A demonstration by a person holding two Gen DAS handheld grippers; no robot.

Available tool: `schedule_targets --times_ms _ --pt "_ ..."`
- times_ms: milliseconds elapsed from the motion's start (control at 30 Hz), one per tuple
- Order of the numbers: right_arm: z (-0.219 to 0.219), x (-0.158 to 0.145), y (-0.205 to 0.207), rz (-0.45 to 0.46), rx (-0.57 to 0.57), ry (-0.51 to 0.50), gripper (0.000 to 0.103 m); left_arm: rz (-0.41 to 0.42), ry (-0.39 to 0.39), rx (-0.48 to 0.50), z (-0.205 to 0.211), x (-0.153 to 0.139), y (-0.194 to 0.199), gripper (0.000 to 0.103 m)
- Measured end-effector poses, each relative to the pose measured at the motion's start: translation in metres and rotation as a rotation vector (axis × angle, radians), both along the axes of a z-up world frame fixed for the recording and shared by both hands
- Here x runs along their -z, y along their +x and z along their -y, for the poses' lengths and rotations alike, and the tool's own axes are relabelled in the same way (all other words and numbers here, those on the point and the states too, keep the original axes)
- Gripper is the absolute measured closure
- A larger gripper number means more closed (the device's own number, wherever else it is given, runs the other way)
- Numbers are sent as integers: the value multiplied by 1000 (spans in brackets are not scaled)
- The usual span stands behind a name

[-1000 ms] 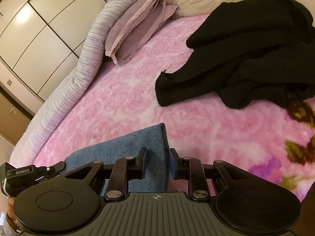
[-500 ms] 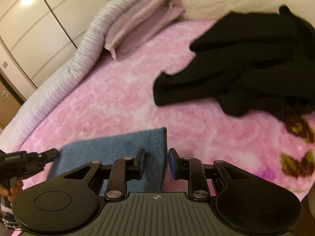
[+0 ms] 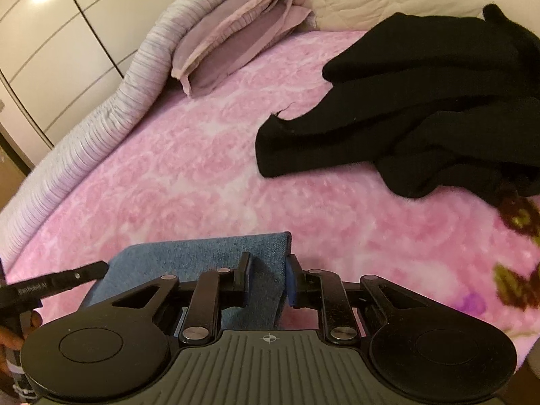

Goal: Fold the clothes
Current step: 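Hold the jeans edge with the left gripper and lift it over the bundle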

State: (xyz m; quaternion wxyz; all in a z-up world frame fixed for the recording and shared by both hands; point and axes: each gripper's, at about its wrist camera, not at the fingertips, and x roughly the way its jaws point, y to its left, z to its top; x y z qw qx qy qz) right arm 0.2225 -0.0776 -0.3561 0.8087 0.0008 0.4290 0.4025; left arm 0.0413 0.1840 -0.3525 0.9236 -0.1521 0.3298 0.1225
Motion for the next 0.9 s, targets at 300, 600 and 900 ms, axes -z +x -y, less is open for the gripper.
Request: schedule_targets --times_ms 300,600,900 --pt "36 -53 -46 192 21 75 82 167 -63 -41 18 -58 -51 103" --pt "18 -22 -83 342 -63 -31 82 63 -8 -8 58 -35 -9 103" --pt "-25 -4 -40 318 -73 -104 82 -29 36 -47 54 -11 37 103"
